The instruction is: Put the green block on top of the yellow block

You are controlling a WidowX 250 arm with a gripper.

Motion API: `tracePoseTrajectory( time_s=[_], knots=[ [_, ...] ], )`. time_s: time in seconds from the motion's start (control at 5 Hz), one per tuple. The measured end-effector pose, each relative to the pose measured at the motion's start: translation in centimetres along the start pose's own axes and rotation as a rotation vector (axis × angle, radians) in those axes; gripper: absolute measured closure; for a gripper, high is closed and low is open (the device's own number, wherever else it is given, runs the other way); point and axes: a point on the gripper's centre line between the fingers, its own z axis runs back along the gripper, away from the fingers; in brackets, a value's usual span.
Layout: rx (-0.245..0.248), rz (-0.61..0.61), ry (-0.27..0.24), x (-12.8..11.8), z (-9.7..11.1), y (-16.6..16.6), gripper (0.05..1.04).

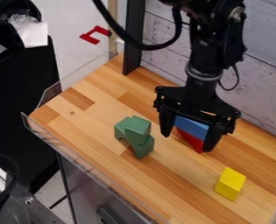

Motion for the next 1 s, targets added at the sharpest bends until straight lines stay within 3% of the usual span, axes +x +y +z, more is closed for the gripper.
tracePoseTrajectory(
  time_s=[0.2, 0.6, 1.0],
  knots=[
    [0.015, -0.001, 0.029, -0.5, -0.8, 0.2, 0.085],
    [-0.016, -0.012, 0.027, -0.1, -1.4, 0.8, 0.085],
    [0.019, -0.005, -0.002, 0.8, -0.4, 2.0, 0.085]
  ],
)
